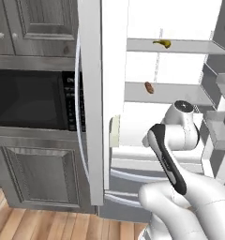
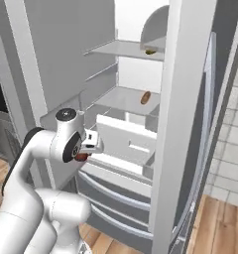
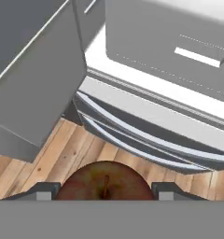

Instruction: Pick up the apple and banana from the fridge and place one fruit on each plate on the dining counter.

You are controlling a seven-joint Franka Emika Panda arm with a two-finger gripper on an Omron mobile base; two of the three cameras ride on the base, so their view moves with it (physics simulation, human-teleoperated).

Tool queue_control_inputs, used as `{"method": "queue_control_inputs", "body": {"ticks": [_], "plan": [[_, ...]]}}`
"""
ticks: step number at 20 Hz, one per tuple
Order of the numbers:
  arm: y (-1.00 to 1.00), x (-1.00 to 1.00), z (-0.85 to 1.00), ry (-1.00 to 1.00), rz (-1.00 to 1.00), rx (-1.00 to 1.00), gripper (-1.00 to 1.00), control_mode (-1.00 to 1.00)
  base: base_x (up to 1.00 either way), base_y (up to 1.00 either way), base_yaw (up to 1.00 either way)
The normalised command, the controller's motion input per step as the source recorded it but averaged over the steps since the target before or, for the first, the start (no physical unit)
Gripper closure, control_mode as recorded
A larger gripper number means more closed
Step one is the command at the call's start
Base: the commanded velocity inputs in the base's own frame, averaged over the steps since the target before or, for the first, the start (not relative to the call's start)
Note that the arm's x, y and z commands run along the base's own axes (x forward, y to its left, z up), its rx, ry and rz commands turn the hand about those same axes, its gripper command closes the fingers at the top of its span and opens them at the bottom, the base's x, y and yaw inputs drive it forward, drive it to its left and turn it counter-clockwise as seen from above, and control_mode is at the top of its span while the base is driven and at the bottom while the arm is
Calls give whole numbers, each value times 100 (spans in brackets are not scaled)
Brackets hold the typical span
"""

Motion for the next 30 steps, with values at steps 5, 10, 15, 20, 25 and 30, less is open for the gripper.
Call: {"method": "queue_control_inputs", "body": {"ticks": [5, 10, 15, 20, 25, 30], "plan": [[0, 0, 0, 0, 0, 0, 100, 100, -41, 0, 52], [0, 0, 0, 0, 0, 0, 100, 100, -30, 6, 50], [0, 0, 0, 0, 0, 0, 100, 100, -32, 6, 50], [0, 0, 0, 0, 0, 0, 100, 100, -31, 5, 48], [0, 0, 0, 0, 0, 0, 100, 100, -30, 15, 48], [0, 0, 0, 0, 0, 0, 100, 100, -27, 6, 50]]}}
